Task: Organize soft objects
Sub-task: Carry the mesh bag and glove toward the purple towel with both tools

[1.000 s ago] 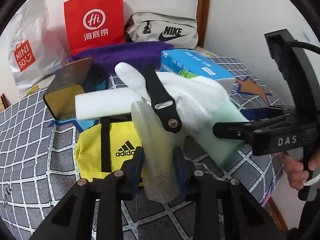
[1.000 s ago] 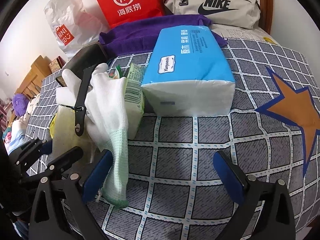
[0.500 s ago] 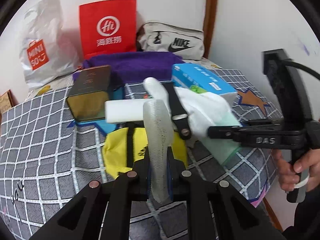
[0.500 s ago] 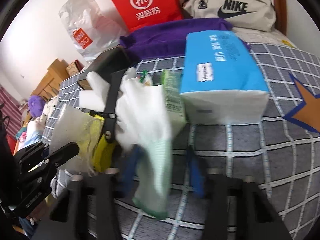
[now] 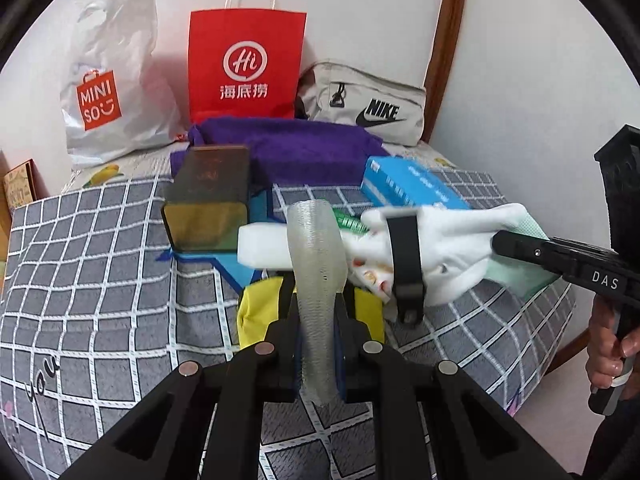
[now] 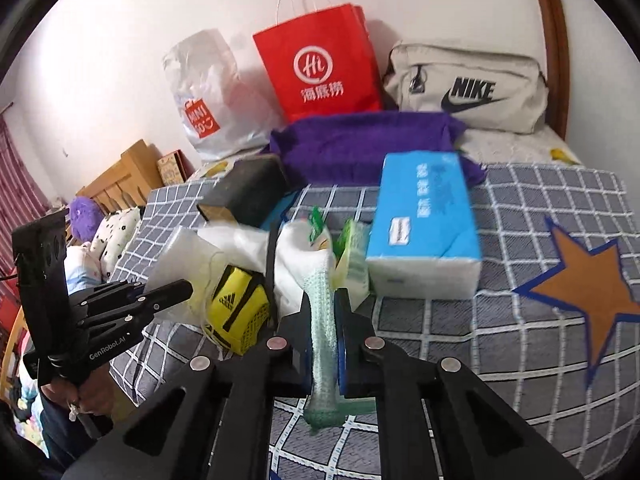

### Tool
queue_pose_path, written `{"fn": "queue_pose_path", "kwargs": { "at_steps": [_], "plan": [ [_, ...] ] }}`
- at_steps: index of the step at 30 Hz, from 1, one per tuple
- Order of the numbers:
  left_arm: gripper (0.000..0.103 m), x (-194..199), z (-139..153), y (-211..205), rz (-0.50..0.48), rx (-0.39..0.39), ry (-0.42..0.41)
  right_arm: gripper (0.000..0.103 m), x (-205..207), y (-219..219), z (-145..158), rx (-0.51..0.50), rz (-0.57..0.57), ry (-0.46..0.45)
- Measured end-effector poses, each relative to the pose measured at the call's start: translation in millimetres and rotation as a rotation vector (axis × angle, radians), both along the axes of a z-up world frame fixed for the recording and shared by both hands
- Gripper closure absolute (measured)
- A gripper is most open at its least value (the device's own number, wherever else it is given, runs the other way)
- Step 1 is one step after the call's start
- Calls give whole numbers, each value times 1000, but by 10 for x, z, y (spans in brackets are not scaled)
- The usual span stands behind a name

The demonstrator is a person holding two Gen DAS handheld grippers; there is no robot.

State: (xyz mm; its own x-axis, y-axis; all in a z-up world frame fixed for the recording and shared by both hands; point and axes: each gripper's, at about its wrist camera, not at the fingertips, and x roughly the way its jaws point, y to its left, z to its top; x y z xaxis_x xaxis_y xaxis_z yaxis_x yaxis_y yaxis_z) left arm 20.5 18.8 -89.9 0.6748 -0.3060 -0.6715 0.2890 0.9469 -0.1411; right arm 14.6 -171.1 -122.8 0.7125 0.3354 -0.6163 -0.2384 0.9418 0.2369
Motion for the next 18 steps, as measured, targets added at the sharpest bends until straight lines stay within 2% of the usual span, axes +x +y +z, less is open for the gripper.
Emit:
{"fn": "queue_pose_path", "kwargs": {
  "at_steps": [12,18],
  "plan": [
    [91,95,395,94,32,-34,-33,95,-55,-71,517,-11,-3,-105],
    [91,241,530,74,63,4,-38,95,126,-86,739,-14,-2,-136]
  ]
}}
